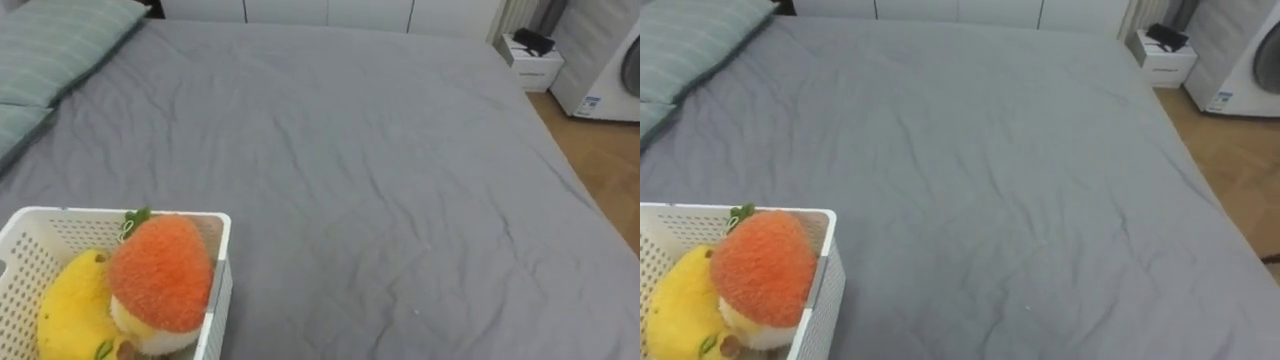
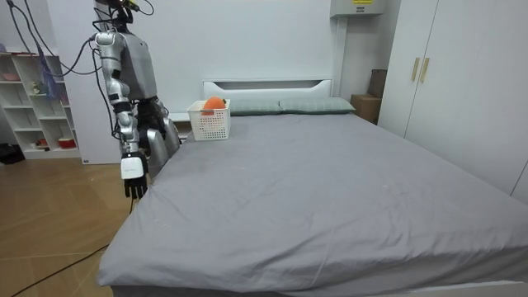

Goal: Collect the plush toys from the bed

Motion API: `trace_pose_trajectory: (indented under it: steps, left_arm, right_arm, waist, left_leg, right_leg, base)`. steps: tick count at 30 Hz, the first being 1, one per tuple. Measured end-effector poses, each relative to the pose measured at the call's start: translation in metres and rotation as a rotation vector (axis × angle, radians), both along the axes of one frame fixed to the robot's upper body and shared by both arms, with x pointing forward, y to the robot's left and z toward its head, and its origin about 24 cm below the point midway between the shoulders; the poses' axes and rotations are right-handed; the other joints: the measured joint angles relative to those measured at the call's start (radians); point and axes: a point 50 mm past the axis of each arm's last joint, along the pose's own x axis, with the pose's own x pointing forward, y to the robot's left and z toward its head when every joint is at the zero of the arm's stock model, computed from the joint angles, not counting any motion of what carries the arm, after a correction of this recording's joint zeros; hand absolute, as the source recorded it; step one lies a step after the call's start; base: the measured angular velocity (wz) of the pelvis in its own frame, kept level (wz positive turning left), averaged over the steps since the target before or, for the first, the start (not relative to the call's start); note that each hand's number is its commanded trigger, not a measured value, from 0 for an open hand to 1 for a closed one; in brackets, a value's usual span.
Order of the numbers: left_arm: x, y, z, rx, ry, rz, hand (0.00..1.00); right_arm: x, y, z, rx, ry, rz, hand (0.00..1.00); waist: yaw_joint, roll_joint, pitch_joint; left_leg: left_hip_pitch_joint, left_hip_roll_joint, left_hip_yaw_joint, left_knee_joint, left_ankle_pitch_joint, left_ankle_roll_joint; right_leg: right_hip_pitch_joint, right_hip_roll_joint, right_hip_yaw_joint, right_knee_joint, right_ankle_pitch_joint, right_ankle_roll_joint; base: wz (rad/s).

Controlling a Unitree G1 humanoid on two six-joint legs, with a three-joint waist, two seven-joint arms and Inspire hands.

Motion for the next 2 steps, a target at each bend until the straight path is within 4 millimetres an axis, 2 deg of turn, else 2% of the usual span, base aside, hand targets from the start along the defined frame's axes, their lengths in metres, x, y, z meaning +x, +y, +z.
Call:
trace_pose_trajectory:
  steps: [2]
  left_arm:
    - [-0.0004,-0.0022,-0.0005,-0.004,0.005,0.0,0.0]
  right_arm:
    - [-0.0007,0.0011,-0.0003,0.002,0.015,0.038,0.0]
  waist:
    - [0.007,0.005,0.0035]
  left_leg:
    - [0.0,0.0,0.0,0.0,0.0,0.0]
  right_leg:
    - [0.0,0.0,0.0,0.0,0.0,0.0]
  base:
    - [0.0]
